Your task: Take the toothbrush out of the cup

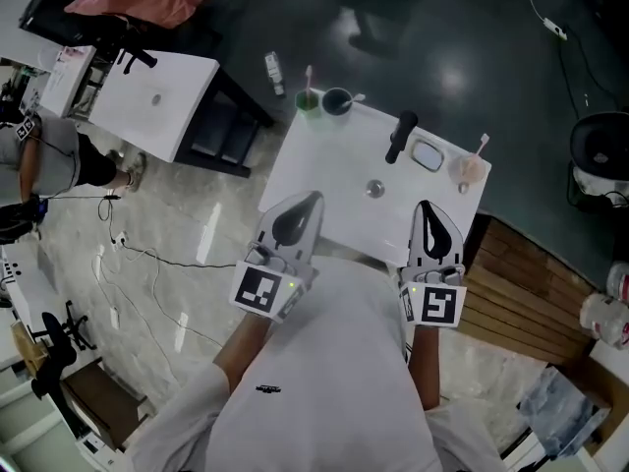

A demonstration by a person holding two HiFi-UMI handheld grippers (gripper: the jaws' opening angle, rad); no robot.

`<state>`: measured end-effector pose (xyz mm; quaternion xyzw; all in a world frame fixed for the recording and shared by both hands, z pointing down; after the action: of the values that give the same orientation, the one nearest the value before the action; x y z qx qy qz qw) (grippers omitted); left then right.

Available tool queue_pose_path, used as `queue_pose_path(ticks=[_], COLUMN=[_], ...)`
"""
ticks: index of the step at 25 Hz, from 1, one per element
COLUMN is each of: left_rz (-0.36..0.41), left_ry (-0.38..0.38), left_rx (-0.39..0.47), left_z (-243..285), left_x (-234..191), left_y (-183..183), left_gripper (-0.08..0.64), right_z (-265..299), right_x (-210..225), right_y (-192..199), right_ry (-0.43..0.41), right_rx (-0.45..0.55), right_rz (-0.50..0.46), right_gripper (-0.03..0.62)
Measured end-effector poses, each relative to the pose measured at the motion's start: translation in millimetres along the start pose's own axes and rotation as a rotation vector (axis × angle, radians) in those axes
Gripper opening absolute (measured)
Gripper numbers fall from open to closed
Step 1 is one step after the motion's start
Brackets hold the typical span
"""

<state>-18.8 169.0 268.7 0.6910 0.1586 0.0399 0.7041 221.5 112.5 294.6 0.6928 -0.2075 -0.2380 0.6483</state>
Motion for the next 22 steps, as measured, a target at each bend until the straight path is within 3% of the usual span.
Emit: queue_pose_path(ticks=[16,22], left_rz=[-0.014,-0.022], left_ry=[-0.016,-0.029], left_rx=[-0.042,-0.052], left_z=[39,46], left_x=[-20,-41], left_y=[5,4], left_gripper=[0.0,0.0], right_z=[68,98], right_x=[-8,-8], right_y=[21,37], right_ry=[-0.023,0.079], right_rx=[0.013,-0.038], right_rz=[0.158,0.354], right_gripper=[0.002,0.003])
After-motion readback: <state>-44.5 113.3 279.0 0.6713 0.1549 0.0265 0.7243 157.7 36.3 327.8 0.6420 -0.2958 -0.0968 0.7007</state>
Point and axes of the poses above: the fingertips, and each gripper's own axes: z forward along the fingers, x to its right, y out of its underside, the point moved 9 cm from there along -z, backward along the fingers, and after that the axes turned 10 degrees about x, right-handed, at the moved point
